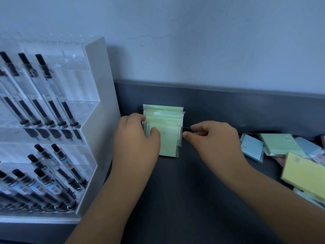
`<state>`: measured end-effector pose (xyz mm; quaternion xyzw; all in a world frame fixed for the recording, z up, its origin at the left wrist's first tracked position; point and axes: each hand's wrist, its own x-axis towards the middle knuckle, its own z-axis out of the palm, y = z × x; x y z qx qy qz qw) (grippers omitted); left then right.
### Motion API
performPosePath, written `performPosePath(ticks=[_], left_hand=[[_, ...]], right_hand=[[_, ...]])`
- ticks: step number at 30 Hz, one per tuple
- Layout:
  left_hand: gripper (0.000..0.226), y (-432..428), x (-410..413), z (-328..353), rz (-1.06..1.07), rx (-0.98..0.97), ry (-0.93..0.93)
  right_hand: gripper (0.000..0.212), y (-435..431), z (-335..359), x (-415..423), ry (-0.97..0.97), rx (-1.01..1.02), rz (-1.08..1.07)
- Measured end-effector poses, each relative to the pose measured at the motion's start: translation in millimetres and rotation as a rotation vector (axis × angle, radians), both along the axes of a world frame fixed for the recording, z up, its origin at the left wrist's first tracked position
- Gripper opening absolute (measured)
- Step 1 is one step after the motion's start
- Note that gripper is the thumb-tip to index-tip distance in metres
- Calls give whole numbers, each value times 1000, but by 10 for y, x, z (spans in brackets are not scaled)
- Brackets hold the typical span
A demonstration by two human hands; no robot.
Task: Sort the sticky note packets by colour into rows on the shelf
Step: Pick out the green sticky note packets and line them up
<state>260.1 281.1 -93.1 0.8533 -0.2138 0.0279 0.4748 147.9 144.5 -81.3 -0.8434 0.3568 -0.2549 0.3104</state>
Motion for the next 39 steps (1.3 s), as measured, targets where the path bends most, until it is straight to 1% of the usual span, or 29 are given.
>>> performPosePath(ticks=[3,5,7,9,12,15,19,22,25,29,32,35,37,39], left_hand=[[36,-27,-119,104,-62,77,-162],[38,-36,-237,201,-96,100,-218],[37,-34,-333,286,-120,106,-231],[35,-31,-408,341,-164,124,-204],[25,-67,-496,418,-255,85,-123],[16,-164,-594,462,-358,30,-26],[16,-333,-829,433,-463,42,11],[17,-514,-1071,378,-510,93,30],[16,-771,-1349,347,-517,134,61],[17,-1174,-1770,351,-488,158,46],[14,-1490,-1991,337,-434,170,56],[18,-1810,-2062,254,-386,191,137],[18,-1958,-2068,215,-349,187,226],[7,-2058,-2058,197,-316,181,312]], right_hand=[[27,22,0,-58,-13,58,-3],[34,31,12,-113,-29,95,-19],[40,2,48,-204,-48,135,-45],[41,-58,122,-359,-63,188,-65],[28,-170,316,-731,-82,231,-99],[17,-335,505,-1202,-94,203,-199],[20,-683,629,-1732,-70,150,-323],[27,-1002,617,-1948,-18,141,-348],[33,-1279,571,-2049,85,81,-264],[26,-1565,586,-2129,235,-4,-55],[22,-1765,599,-2164,319,-41,58],[21,-1940,539,-2135,420,-149,155],[25,-2021,472,-2067,432,-137,190],[29,-2091,405,-1984,437,-99,189]])
